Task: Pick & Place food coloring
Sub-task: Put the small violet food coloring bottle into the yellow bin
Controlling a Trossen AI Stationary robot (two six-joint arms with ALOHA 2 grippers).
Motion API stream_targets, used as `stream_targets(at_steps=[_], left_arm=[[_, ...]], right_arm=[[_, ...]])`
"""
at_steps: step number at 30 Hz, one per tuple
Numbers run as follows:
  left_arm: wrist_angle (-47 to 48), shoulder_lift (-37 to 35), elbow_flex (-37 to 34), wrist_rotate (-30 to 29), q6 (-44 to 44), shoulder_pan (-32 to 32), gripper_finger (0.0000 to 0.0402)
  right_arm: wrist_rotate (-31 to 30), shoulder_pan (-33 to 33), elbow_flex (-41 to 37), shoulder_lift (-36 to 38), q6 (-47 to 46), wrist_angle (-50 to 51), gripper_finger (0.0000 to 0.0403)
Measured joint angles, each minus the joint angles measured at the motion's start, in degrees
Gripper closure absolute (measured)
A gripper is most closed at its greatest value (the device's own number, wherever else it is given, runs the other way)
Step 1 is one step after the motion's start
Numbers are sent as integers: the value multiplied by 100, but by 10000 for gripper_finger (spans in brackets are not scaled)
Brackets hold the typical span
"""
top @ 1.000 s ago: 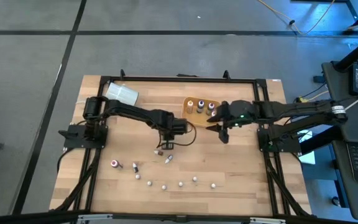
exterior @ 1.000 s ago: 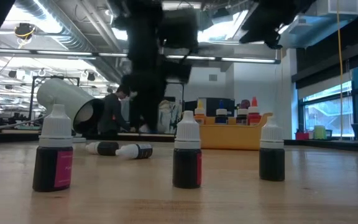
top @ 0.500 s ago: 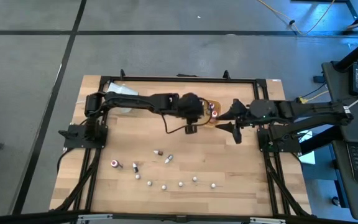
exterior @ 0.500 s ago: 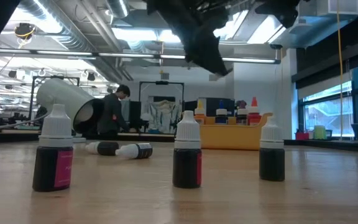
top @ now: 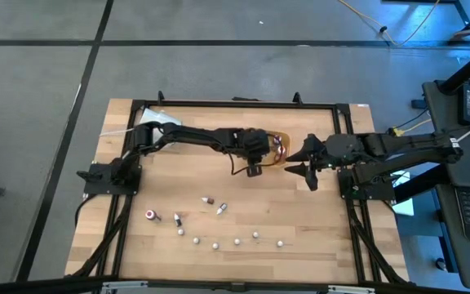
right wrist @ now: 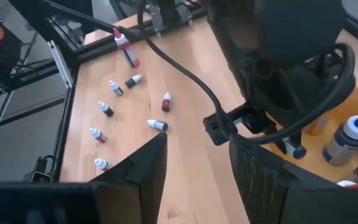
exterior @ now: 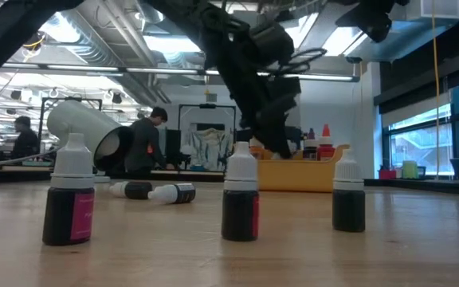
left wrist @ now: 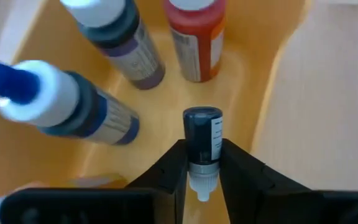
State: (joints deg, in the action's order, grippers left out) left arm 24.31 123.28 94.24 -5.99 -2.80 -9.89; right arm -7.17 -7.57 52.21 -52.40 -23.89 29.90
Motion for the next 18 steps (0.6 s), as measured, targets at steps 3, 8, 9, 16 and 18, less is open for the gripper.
stream_targets(at_steps=[3, 8, 9, 16, 18], left_arm=[[12, 61, -2, -31, -12, -7, 327], [-35, 55, 2, -329, -348, -11, 313], [-43, 55, 2, -415, -411, -10, 311], [-53, 55, 2, -480, -443, 4, 305], [-53, 55, 2, -477, -443, 23, 307]], right_arm=[[-68, -50, 0, 0, -10, 56, 228], [-79, -90, 0, 0, -10, 92, 228], [-79, -90, 0, 0, -10, 107, 228], [-88, -90, 0, 0, -141, 289, 228], [-88, -90, 0, 0, -141, 334, 228]])
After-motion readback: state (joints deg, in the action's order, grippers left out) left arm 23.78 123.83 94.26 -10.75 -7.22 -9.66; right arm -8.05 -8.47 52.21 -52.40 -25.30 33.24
